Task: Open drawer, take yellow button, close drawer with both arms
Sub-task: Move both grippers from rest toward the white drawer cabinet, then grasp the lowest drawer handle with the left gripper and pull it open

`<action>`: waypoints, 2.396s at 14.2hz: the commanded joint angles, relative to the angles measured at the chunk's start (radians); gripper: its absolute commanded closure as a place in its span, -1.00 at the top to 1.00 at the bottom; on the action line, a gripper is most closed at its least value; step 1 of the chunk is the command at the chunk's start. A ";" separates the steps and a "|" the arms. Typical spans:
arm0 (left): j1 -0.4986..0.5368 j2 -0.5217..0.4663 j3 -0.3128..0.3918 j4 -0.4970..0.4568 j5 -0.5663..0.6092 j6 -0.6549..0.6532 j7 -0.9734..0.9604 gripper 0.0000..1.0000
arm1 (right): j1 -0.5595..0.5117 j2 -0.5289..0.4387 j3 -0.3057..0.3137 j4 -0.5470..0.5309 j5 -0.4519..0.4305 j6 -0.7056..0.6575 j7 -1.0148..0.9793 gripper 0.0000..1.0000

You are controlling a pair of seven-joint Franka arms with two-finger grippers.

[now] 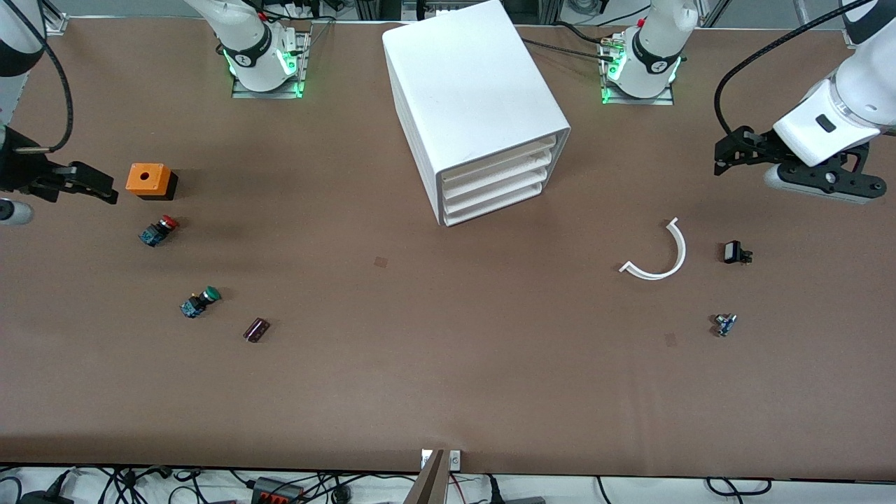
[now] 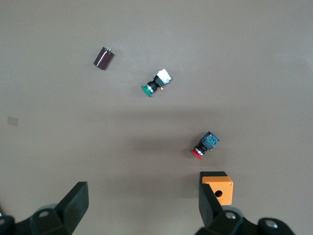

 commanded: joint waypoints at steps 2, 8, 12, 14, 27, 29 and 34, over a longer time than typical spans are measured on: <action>-0.041 0.034 -0.008 0.035 -0.030 -0.109 0.024 1.00 | 0.082 0.017 -0.001 -0.009 0.004 0.021 0.001 1.00; -0.089 0.156 -0.008 0.032 -0.277 -0.251 0.051 1.00 | 0.171 0.078 -0.001 0.027 0.102 0.047 0.011 1.00; -0.086 0.239 -0.008 0.015 -0.527 -0.183 0.157 1.00 | 0.260 0.138 -0.001 0.086 0.100 0.055 0.011 1.00; -0.086 0.271 -0.008 -0.027 -0.656 -0.131 0.250 1.00 | 0.284 0.162 -0.002 0.106 0.105 0.077 0.014 1.00; -0.103 0.307 -0.012 -0.383 -1.046 0.078 0.693 0.82 | 0.353 0.198 -0.002 0.107 0.186 0.183 0.291 1.00; -0.106 0.325 -0.016 -0.393 -1.046 0.081 0.707 0.55 | 0.349 0.199 -0.004 0.107 0.194 0.183 0.285 1.00; -0.121 0.331 -0.017 -0.406 -1.061 0.083 0.723 0.23 | 0.367 0.204 -0.002 0.108 0.192 0.182 0.284 1.00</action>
